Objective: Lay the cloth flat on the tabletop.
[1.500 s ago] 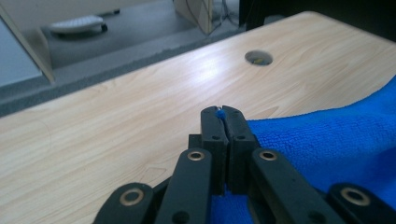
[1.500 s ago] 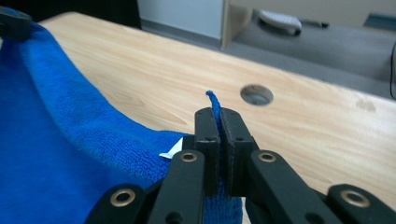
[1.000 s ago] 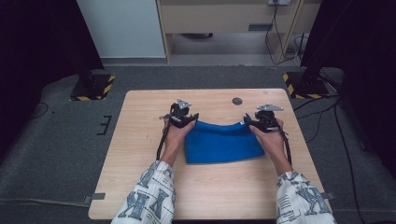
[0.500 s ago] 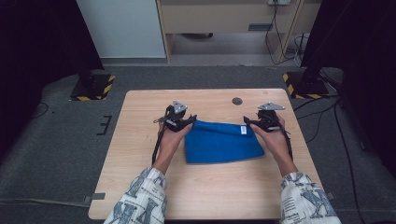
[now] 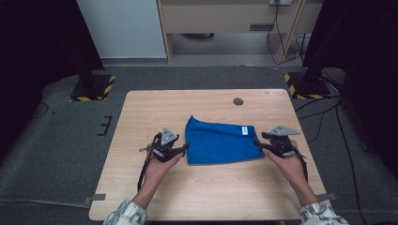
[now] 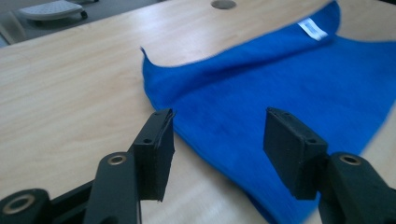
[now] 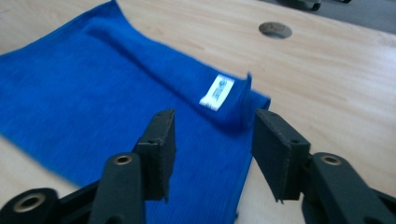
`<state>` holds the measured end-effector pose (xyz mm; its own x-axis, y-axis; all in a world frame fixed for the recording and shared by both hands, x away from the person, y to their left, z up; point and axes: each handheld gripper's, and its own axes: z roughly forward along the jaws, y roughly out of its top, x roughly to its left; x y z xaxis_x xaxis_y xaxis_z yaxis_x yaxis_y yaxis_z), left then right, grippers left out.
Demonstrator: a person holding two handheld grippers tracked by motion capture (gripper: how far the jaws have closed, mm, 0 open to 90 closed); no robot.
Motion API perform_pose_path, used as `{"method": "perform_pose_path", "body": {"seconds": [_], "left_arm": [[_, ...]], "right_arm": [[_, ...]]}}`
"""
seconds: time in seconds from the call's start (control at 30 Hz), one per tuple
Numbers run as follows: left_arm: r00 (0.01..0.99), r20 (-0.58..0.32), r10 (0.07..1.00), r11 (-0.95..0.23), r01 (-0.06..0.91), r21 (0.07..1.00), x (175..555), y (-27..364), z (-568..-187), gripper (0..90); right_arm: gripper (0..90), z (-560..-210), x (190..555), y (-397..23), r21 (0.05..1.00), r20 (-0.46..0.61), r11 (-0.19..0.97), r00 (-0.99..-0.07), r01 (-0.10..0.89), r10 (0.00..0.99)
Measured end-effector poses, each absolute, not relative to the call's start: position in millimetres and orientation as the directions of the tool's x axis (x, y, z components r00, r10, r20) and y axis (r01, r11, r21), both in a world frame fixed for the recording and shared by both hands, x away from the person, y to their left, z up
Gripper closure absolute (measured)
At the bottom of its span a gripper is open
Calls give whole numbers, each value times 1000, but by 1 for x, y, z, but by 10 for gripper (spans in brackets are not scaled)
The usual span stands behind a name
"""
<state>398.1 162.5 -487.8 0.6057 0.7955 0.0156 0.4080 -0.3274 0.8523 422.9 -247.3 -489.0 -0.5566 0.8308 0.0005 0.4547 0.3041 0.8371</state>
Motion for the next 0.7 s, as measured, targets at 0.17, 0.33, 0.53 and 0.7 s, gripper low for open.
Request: {"method": "perform_pose_path", "body": {"seconds": [0.17,0.33,0.53,0.7], "left_arm": [[639,34,768,-375,406,834,371,165,-497,399],[650,32,759,-397,423,815,359,171,-505,390],[676,21,736,-423,436,795,360,163,-515,393],[713,31,700,-468,425,775,359,152,-520,438]], "right_arm": [[550,-498,402,-260,844,26,278,-552,458,833],[556,-505,390,-272,829,22,297,-557,475,830],[551,-517,389,-278,797,39,307,-551,520,834],[541,-523,392,-272,771,39,337,-569,540,821]]}}
